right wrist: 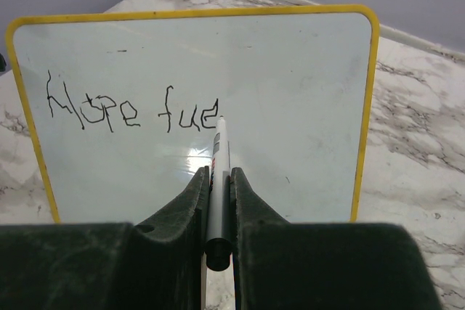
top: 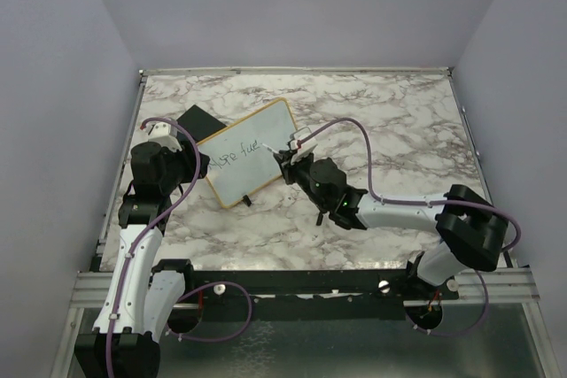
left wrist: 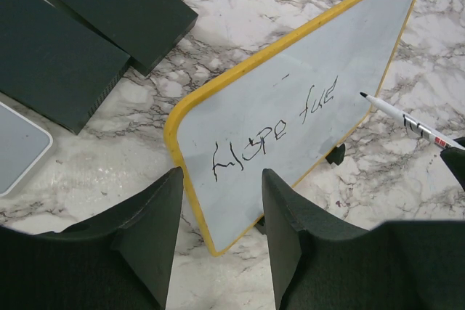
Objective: Write a sentence on the whiteboard
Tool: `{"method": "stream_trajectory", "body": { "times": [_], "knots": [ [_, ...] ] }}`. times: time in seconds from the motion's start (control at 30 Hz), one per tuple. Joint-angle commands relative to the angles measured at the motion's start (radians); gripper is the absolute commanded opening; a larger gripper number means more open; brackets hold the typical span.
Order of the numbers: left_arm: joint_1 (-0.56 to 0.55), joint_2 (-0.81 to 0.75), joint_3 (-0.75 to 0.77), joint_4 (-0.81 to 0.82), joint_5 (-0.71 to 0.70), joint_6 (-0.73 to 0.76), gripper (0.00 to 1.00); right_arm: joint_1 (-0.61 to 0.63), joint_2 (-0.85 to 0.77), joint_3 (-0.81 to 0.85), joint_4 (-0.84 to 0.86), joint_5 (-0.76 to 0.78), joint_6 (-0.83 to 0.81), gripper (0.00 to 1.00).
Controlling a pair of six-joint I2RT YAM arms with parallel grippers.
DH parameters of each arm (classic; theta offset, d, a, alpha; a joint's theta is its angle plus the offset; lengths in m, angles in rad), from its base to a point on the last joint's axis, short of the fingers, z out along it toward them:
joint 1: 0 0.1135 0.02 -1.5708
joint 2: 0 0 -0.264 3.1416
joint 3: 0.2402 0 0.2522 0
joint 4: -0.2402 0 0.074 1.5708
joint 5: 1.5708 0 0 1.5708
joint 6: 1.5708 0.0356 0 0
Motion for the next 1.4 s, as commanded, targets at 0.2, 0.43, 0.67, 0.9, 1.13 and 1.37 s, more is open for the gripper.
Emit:
{"method": "stream_trajectory", "body": {
  "times": [0.2,0.43,0.67,0.9,1.13,1.37],
  "knots": [
    [-0.007,-0.011,-0.010,0.017,0.020,0.000,0.50,-0.008,0.078,0.098,0.018,0.017,-0.061,0.00],
    [-0.007,-0.010,-0.010,0.017,0.022,-0.001,0.50,-0.017,0.101,0.114,0.018,0.024,-0.066,0.00],
    [-0.007,-0.008,-0.010,0.016,0.023,0.000,0.50,-0.026,0.112,0.123,0.025,0.021,-0.069,0.00],
    [-0.007,-0.007,-0.010,0.017,0.025,0.000,0.49,-0.028,0.121,0.133,0.026,0.002,-0.069,0.00],
    [-0.007,-0.005,-0.010,0.016,0.026,-0.001,0.50,-0.029,0.134,0.148,0.024,-0.003,-0.075,0.00],
    [-0.007,-0.006,-0.010,0.016,0.027,-0.001,0.50,-0.029,0.150,0.157,0.023,-0.003,-0.076,0.00]
  ]
}}
